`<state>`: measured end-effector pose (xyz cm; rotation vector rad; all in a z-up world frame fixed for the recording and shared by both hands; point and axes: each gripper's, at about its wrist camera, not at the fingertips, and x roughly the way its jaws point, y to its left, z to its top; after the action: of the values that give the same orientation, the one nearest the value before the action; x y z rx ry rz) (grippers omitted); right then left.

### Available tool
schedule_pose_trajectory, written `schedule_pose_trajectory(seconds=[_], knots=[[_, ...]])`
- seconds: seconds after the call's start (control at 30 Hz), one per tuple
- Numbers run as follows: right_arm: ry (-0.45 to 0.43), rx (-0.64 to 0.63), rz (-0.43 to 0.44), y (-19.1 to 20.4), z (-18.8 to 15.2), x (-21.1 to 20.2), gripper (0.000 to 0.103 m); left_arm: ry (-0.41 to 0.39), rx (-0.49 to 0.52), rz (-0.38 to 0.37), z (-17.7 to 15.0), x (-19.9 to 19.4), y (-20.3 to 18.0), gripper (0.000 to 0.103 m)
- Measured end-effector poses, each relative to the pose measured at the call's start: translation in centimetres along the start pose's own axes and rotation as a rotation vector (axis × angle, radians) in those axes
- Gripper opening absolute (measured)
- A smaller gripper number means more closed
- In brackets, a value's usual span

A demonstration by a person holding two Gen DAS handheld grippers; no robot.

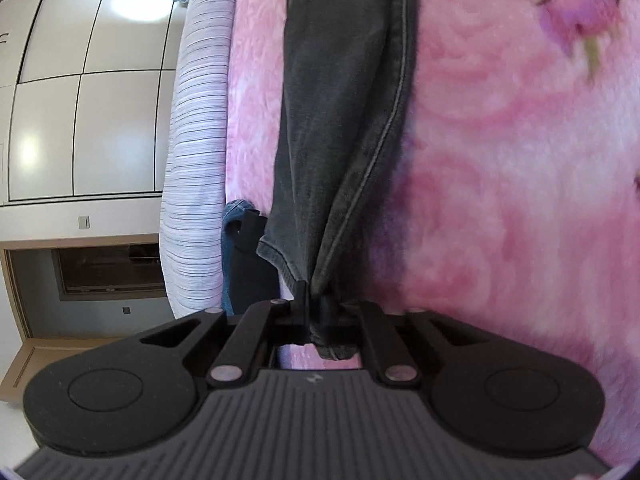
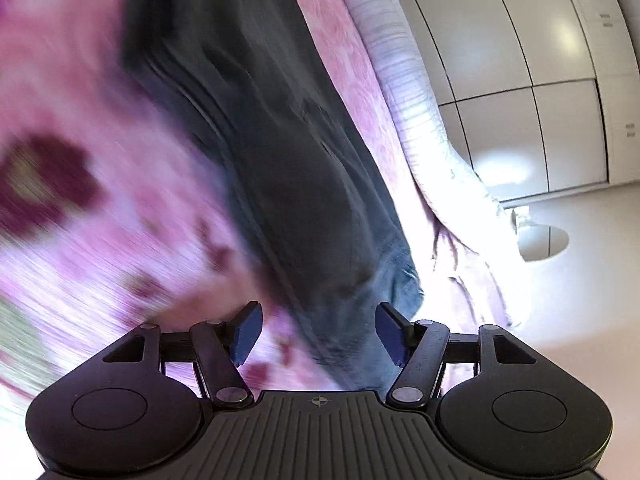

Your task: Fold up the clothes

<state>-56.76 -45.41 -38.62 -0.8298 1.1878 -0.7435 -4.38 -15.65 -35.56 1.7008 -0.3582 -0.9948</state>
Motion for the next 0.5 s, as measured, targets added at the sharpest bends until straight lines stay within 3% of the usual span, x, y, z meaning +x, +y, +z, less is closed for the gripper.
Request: schedule_pose_trajectory(seconds=[0.07, 0.27, 0.37, 0.5], knots=[[0.005, -0.023, 0.020, -0.7, -0.7, 1.9, 0.062, -0.009, 0.003, -0.014, 0.0, -0.2, -0.4, 0.025], [-0.074, -0.081, 0.081, -2.3, -1.8, 4.6, 0.063, -0.030, 0.039, -0.013, 1.4, 0.4, -0.9, 0.025], [-0.083, -0.100, 0.079, -2.5, -1.8, 4.7, 0.063, -0.047, 0.087, 0.024, 1.9, 1.1, -1.2, 0.025], [-0.091, -0.112, 0.049, -2.1, -1.9, 4.9, 0.063, -0.048, 0.148, 0.057, 2.5, 3.1, -1.8, 0.014]])
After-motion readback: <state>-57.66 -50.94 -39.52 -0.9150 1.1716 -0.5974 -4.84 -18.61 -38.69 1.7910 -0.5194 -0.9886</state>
